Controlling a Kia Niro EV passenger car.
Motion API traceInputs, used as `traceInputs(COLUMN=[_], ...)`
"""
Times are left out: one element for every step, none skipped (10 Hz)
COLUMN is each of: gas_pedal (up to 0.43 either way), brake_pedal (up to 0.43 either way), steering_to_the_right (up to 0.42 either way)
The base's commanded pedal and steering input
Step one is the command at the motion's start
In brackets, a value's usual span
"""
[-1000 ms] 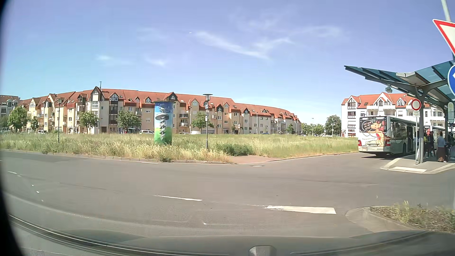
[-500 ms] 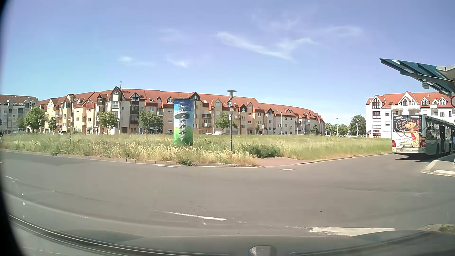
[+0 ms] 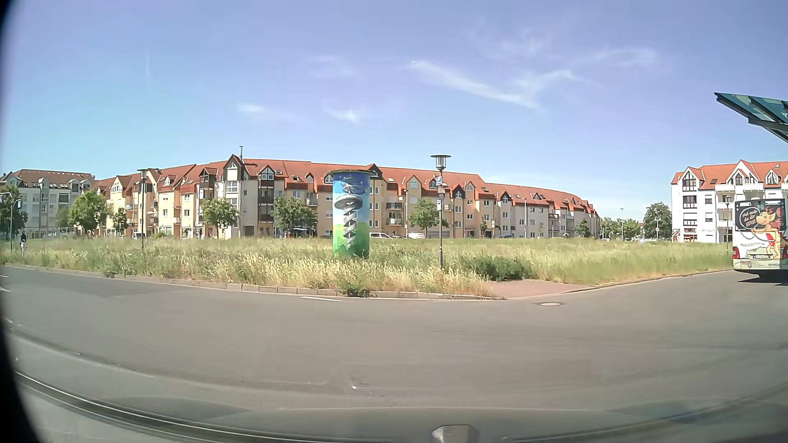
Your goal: Follow the waypoints while adhering to traffic rules and regulations
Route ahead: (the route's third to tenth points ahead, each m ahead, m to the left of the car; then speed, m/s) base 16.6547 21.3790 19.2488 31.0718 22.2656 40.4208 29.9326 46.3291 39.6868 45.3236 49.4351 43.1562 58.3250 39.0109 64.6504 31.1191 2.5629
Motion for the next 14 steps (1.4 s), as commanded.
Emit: traceInputs(gas_pedal=[0.0, 0.0, 0.047, 0.138, 0.189, 0.24, 0.248, 0.26, 0.28, 0.287, 0.299, 0.299, 0.299, 0.299], brake_pedal=[0.024, 0.03, 0.024, 0.03, 0.024, 0.03, 0.03, 0.024, 0.024, 0.03, 0.024, 0.03, 0.024, 0.024], steering_to_the_right=[-0.271, -0.28, -0.287, -0.294, -0.297, -0.297, -0.298, -0.3, -0.303, -0.31, -0.319, -0.326, -0.338, -0.35])
